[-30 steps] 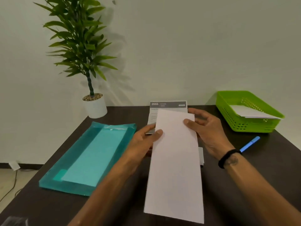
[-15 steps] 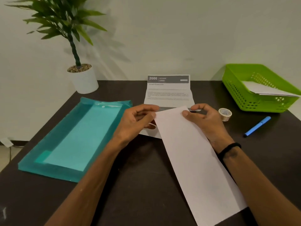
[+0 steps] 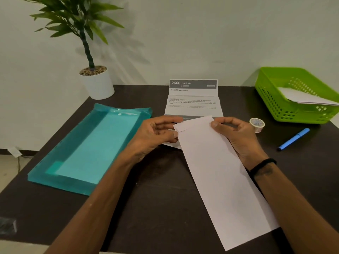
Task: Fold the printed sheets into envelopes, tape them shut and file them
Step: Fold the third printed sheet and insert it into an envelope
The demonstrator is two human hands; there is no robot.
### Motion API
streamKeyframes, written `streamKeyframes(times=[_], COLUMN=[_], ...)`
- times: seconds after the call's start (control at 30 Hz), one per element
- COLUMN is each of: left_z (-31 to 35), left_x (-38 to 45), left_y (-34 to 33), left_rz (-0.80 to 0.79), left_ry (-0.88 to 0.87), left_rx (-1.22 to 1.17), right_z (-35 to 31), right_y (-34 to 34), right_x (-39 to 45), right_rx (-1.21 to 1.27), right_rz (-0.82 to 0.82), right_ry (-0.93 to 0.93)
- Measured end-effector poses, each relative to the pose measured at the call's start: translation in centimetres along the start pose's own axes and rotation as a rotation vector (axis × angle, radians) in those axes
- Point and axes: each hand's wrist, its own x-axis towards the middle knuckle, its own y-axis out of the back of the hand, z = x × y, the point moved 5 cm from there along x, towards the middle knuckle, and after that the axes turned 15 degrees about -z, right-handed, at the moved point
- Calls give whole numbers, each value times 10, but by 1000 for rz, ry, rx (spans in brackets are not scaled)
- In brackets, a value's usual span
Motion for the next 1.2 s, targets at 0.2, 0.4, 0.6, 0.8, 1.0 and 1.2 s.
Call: streamKeyframes(times=[0.2, 0.4, 0.6, 0.8, 1.0, 1.2], left_z=[-3, -4, 10, 11, 9, 1], left_x=[2, 2, -3, -6, -5, -1], left_y=[0, 7, 1, 1, 7, 12], left_rz=[39, 194, 379, 472, 513, 480], left_ry=[13, -16, -171, -141, -126, -18], left_rx=[-64, 208, 564, 562, 463, 252], right_z=[0, 1, -1, -5, -5, -5], right_y=[-1, -7, -12, -16, -18, -22], right_x=[-2, -2, -5, -7, -7, -7], right_rx=[60, 112, 52, -40, -60, -97], right_rz=[-23, -80, -142, -152, -170, -204], right_ry=[8, 11, 13, 10, 21, 23])
